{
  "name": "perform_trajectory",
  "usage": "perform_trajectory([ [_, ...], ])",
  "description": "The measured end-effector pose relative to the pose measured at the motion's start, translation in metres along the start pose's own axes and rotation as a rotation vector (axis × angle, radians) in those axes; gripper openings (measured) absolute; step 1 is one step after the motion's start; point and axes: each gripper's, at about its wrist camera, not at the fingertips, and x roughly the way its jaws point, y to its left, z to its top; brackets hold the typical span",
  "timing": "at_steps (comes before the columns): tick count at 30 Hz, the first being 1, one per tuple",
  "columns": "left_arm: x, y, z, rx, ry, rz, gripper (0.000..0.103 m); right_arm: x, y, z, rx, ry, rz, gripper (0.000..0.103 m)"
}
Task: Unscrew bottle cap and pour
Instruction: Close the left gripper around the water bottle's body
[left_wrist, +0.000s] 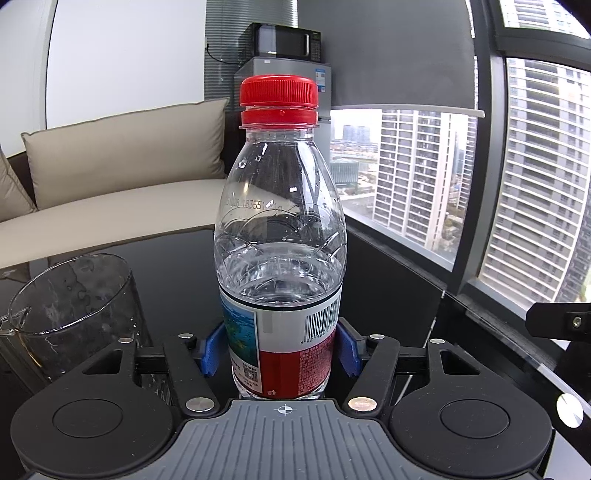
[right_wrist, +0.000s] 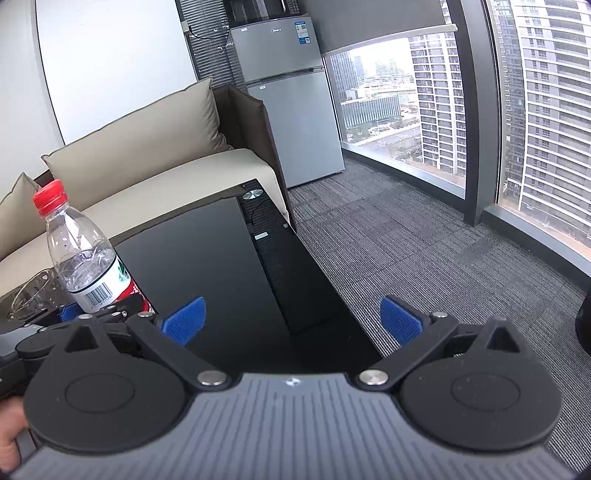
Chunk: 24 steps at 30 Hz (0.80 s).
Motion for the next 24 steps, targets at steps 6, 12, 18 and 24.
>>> perform_trajectory([
  [6,-0.002,0.003,-0.001,0.005,0.006,-0.01,0.056,0.002,0.001,0.0,-0.002,0.003,0.003,0.103],
  [12,-0.007,0.004,-0.003,0.01,0.012,-0.02,0.056,0.005,0.001,0.002,-0.005,0.004,0.001,0.103],
  [18,-0.013,0.004,-0.007,0.017,0.02,-0.03,0.056,0.007,0.004,0.004,-0.015,-0.002,0.01,0.103],
  [24,-0.022,0.005,-0.013,0.028,0.024,-0.046,0.056,0.005,0.006,0.006,-0.021,-0.025,0.042,0.103],
])
